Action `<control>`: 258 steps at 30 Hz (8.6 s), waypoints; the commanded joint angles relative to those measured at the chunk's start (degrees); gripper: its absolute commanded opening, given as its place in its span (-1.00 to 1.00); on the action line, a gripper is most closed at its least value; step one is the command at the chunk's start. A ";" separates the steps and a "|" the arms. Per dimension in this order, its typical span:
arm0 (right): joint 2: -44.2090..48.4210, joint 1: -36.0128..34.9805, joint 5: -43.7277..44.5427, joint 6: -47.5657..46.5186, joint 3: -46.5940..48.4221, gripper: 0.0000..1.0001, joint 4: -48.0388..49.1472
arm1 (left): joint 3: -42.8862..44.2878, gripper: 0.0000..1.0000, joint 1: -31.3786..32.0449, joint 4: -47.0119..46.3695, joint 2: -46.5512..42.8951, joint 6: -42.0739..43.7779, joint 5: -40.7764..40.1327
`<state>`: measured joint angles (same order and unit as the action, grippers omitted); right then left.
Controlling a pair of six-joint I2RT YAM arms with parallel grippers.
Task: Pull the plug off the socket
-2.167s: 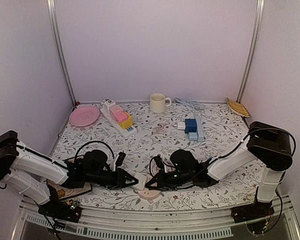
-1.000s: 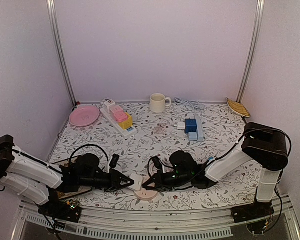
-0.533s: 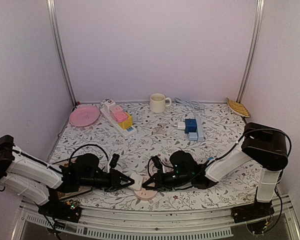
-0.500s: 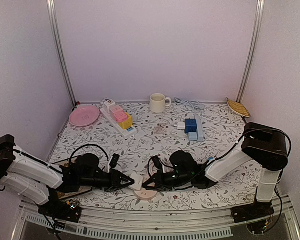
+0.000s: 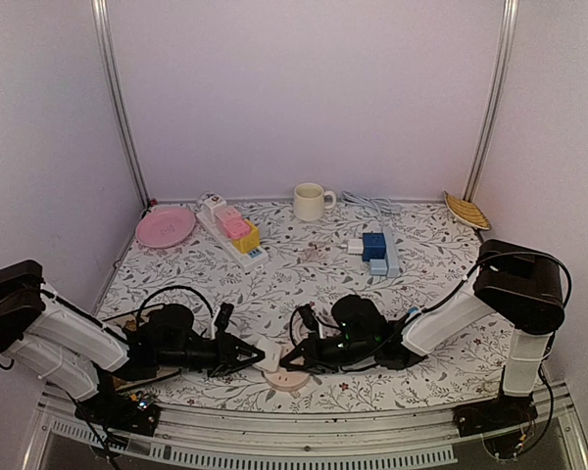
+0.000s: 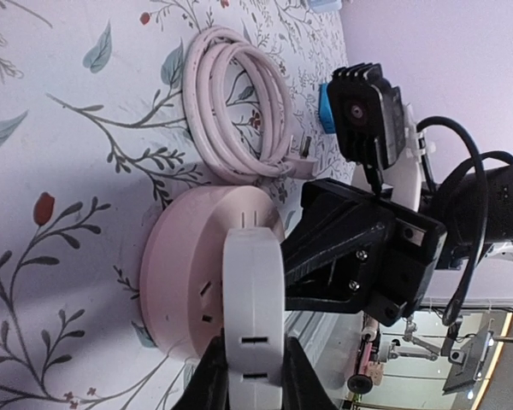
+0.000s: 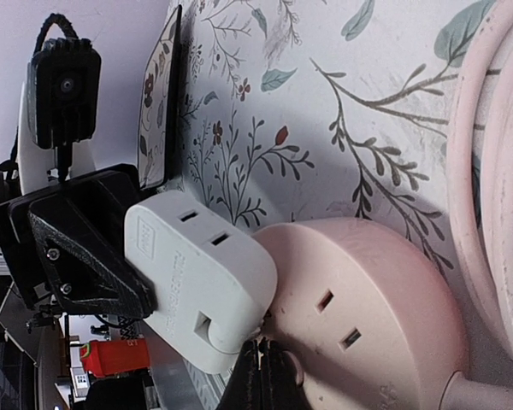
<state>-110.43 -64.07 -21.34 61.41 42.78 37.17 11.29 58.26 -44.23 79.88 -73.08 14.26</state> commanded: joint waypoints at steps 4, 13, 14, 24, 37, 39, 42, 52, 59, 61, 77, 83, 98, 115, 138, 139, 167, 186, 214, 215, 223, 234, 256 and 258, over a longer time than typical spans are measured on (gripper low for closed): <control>-3.93 0.37 5.92 -1.91 -0.28 -0.95 -12.74 | 3.52 -1.00 -1.21 -17.11 -4.51 -0.48 6.05; -2.10 0.35 6.64 -2.65 0.09 -0.95 -13.46 | 2.18 -1.00 -6.15 -10.33 -8.61 1.93 6.60; -1.35 0.35 6.78 -2.81 0.10 -0.95 -13.48 | 2.13 -1.00 -7.19 -6.98 -10.71 3.11 6.00; 8.47 0.44 9.15 -6.17 2.30 -0.93 -17.06 | 11.19 -1.00 -15.09 43.85 -26.01 18.28 -8.80; 24.21 2.49 14.58 -9.77 0.81 -0.89 -26.42 | 3.12 -1.00 -21.84 33.34 -18.01 16.11 0.37; 26.89 2.90 15.38 -10.28 0.06 -0.87 -27.50 | 2.50 -1.00 -22.92 32.53 -16.66 16.04 1.38; 30.45 3.62 15.83 -10.68 -0.69 -0.85 -28.63 | 1.57 -1.00 -24.52 31.46 -14.78 15.71 2.69; 35.36 3.78 17.80 -11.84 -0.24 -0.69 -31.77 | 1.29 -0.60 -26.33 32.01 -10.49 16.60 2.80; 35.96 3.79 18.51 -12.39 -0.38 -0.43 -32.71 | 3.00 0.20 -26.29 38.07 -12.67 18.60 -0.42; 36.20 3.79 18.78 -12.69 -0.50 -0.29 -33.11 | 3.56 0.45 -26.30 40.56 -14.57 19.33 -2.15; 38.24 4.00 23.66 -13.13 -1.33 0.31 -35.78 | 10.78 0.46 -20.63 51.14 -22.73 24.12 -9.66; 40.30 6.53 25.56 -13.39 -2.44 0.68 -37.55 | 14.65 0.49 -14.63 53.02 -21.60 24.22 -14.07; 37.80 33.35 26.08 -26.07 0.50 1.00 -42.45 | 16.91 0.76 -7.07 47.95 -19.05 23.11 -14.78; 6.80 41.12 26.54 -39.37 24.77 0.75 -48.52 | 15.99 0.94 -5.68 44.59 -20.89 22.85 -15.10; -2.75 41.11 22.62 -38.99 28.47 -0.56 -50.58 | 13.50 0.94 -5.61 41.77 -22.23 21.13 -14.42; -1.59 41.13 21.32 -38.58 27.27 -0.59 -49.62 | 13.23 0.94 -5.61 41.17 -22.11 20.87 -14.17; 15.71 17.15 13.95 -15.92 -4.05 -0.83 -25.58 | 24.39 0.66 -3.06 23.57 5.46 14.24 -7.89; 16.86 10.12 24.71 -10.12 -6.67 -0.85 -24.57 | 37.06 0.21 -3.06 22.57 21.04 9.27 -9.07; 26.70 10.14 28.37 -14.41 -8.32 0.60 -33.99 | 42.94 -1.00 -1.46 20.59 27.00 8.88 -6.12; 27.61 10.12 28.37 -14.39 -8.64 0.68 -34.14 | 42.94 -1.00 -1.45 20.66 27.00 8.94 -6.11; 29.38 10.12 29.19 -16.70 -5.07 1.00 -35.23 | 43.95 -1.00 -0.62 20.56 27.72 8.76 -6.00; 19.74 13.58 27.87 -19.15 0.58 0.98 -37.48 | 43.32 -1.00 -0.13 19.80 27.70 8.34 -5.91; 17.64 17.71 28.05 -16.78 -8.17 1.00 -35.31 | 37.47 -1.00 -1.30 19.33 20.64 8.09 -6.39; 17.33 18.34 27.47 -16.55 -8.43 1.00 -34.96 | 36.56 -1.00 -1.57 18.83 20.01 7.89 -6.35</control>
<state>-90.30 -49.30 0.49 45.19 37.71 10.41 49.95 56.84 -23.92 104.44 -67.13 7.25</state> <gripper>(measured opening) 0.999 0.236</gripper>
